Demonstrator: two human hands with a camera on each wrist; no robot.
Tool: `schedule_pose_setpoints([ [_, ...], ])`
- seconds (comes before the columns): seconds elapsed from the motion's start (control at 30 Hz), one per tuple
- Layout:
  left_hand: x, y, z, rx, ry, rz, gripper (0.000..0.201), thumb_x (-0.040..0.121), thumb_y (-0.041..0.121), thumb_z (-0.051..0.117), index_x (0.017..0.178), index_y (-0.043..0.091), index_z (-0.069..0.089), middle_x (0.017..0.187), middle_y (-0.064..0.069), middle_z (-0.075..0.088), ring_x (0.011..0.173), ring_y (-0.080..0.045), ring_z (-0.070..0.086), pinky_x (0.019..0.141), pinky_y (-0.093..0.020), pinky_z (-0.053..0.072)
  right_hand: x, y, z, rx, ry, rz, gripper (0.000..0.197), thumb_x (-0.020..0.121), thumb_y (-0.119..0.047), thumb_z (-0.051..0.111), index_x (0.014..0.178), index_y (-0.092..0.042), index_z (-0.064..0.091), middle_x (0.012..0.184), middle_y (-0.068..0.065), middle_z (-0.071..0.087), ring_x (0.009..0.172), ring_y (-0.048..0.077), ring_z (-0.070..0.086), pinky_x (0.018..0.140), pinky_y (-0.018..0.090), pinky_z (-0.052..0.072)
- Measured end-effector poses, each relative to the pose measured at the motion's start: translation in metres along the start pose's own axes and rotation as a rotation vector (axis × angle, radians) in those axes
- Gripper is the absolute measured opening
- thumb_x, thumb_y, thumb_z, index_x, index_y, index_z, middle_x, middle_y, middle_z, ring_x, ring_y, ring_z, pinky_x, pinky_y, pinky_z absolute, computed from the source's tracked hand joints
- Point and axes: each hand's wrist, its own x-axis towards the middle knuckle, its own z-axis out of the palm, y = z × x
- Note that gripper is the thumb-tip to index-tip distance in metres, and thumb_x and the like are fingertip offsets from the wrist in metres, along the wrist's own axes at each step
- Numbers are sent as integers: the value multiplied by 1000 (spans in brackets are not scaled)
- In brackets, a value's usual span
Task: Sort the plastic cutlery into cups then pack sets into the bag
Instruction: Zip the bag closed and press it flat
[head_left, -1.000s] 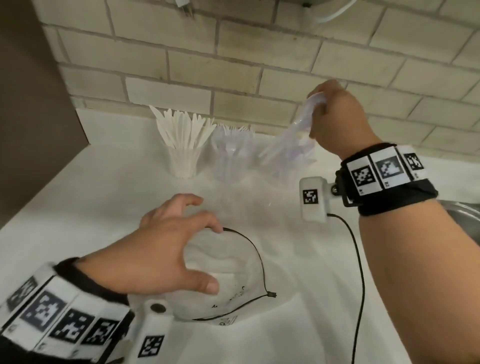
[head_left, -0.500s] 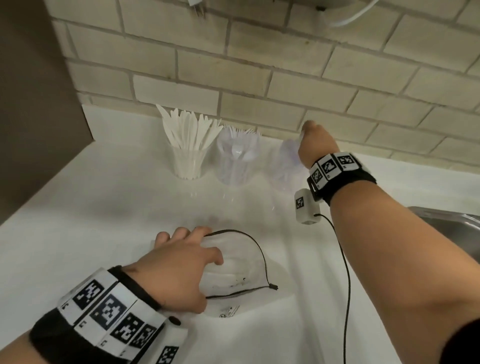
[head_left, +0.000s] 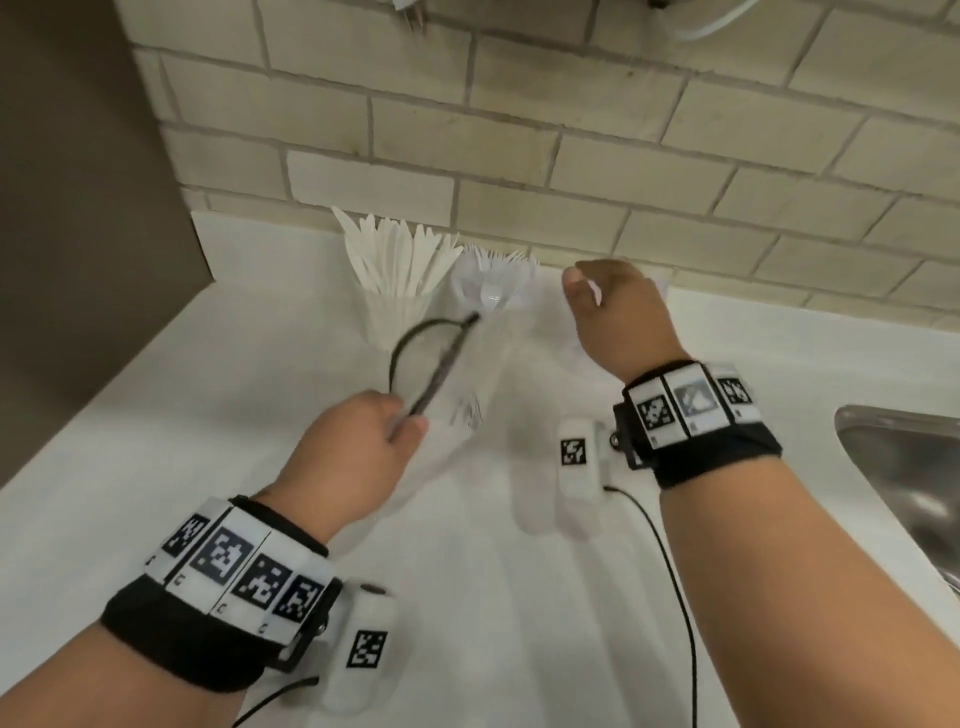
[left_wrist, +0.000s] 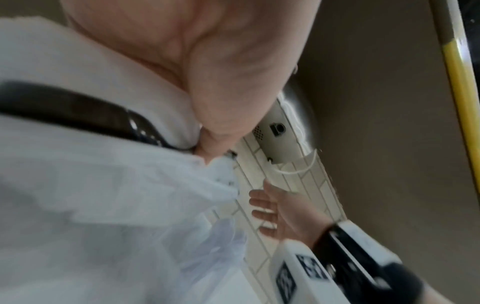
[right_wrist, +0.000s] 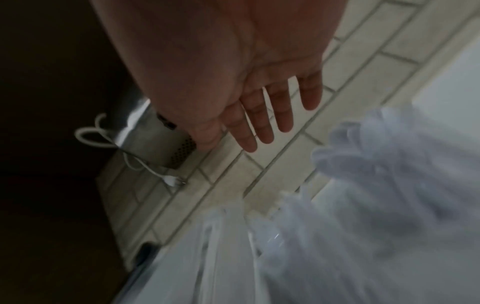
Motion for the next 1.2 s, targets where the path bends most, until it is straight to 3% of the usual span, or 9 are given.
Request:
schedule_pose_setpoints([
  [0.2,5,5,-5,-543,124,-129,34,96,37,48,91,13,71,90,-2,74,87,-16,67,82,-28,48,-73,-56,26,636,-399,322,86,72,-75,56,138,-22,44,130,-2,57,119,17,55,100,31,42],
  [0.4,1,-1,-6,-743,128,-182,29,98,35,48,96,22,73,99,4,74,100,-13,66,94,-31,46,-83,-56,54,706,-276,267,49,75,-45,61,89,0,51,85,15,62,75,32,57,65,42,46],
  [0.53,-1,-5,-9,-607,336,-236,31,100,30,43,73,26,57,81,1,63,86,-22,58,83,-32,44,-87,-49,52,695,-170,255,12,87,-23,61,87,-16,52,93,15,69,83,36,64,72,47,54],
  [0.7,-4,-4,-7,-571,437,-212,22,100,23,40,88,13,57,83,-2,61,81,-22,56,73,-31,43,-102,-46,52,827,-207,253,12,88,-22,57,95,-17,65,98,13,71,94,39,65,84,49,54],
  [0.77,-6,-1,-7,-698,399,-206,6,99,20,46,102,20,50,90,-3,63,77,-16,58,73,-31,46,-107,-46,50,869,-239,249,18,86,-25,62,103,-19,65,98,13,72,92,37,67,84,50,55],
  [0.87,-11,2,-12,-804,264,-110,37,95,4,46,101,41,45,78,-2,65,64,-18,56,63,-31,47,-111,-39,46,868,-228,144,64,91,-11,59,136,-49,36,98,6,70,74,17,67,79,37,58],
  [0.93,-15,3,-19,-748,165,-52,41,93,-1,44,91,37,61,78,8,68,70,-17,60,70,-28,49,-115,-42,42,774,-241,43,79,92,0,49,133,-64,26,113,-5,63,85,-2,62,90,26,51],
  [1.03,-21,8,-30,-874,-14,-85,19,86,13,64,102,19,70,104,0,72,103,-16,66,94,-31,50,-123,-47,40,801,-314,-24,59,93,7,44,135,-33,48,134,-17,49,116,-19,46,110,21,35],
  [1.2,-35,-6,-39,-916,-79,68,73,62,3,73,128,22,50,126,3,60,117,-9,58,95,-26,50,-125,-42,20,722,-481,4,80,79,-14,74,147,-19,33,137,-7,52,123,5,52,103,21,41],
])
